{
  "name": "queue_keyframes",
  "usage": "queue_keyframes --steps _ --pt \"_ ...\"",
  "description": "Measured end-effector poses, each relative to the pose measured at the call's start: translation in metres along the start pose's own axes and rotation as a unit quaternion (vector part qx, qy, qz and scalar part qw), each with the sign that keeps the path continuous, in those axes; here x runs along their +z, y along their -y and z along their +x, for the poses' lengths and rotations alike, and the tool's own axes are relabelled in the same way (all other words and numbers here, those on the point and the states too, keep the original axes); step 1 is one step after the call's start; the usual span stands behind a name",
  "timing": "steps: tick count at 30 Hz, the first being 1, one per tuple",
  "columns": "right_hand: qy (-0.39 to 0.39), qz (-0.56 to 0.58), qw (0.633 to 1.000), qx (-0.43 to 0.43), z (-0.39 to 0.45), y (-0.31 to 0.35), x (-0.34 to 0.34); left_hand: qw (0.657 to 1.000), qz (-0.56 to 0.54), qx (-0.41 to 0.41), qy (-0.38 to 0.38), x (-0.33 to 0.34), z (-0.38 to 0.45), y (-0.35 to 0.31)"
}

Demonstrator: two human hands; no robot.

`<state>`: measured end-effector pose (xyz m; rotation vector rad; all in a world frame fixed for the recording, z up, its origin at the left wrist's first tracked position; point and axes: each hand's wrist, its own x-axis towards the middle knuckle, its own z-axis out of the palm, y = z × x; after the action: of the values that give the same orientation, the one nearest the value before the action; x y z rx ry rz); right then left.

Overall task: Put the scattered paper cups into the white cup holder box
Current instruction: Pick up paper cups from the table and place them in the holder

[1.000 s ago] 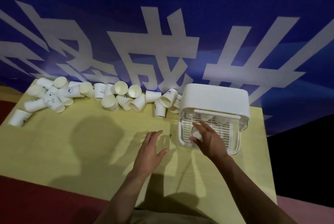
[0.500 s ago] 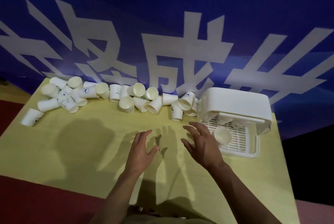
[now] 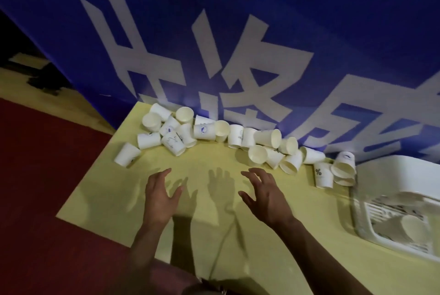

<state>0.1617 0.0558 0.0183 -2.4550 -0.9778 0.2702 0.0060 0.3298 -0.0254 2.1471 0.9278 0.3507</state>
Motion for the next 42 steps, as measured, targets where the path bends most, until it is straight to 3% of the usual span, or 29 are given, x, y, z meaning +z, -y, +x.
queue_keyframes --steps 7,18,24,27,30,37,42 --pt "0.014 -0.017 0.999 -0.032 0.066 0.063 0.035 0.996 0.032 -0.029 -0.072 -0.066 0.075 0.068" --pt "0.049 -0.06 0.994 -0.074 0.14 0.106 0.076 0.996 0.055 -0.065 -0.041 -0.077 0.163 0.128" --pt "0.098 -0.086 0.988 -0.083 0.193 0.129 0.104 0.995 0.043 -0.088 0.016 -0.067 0.186 0.143" --pt "0.116 -0.092 0.985 -0.086 0.215 0.138 0.119 0.992 -0.008 -0.112 0.056 -0.066 0.187 0.145" --pt "0.122 -0.111 0.982 -0.088 0.234 0.141 0.131 0.989 -0.031 -0.143 0.033 -0.068 0.177 0.14" --pt "0.14 -0.166 0.97 -0.113 0.278 0.146 0.148 0.992 -0.058 -0.115 0.005 -0.07 0.135 0.142" --pt "0.181 -0.215 0.956 -0.082 0.29 0.137 0.158 0.991 -0.099 -0.087 -0.004 -0.069 0.101 0.129"
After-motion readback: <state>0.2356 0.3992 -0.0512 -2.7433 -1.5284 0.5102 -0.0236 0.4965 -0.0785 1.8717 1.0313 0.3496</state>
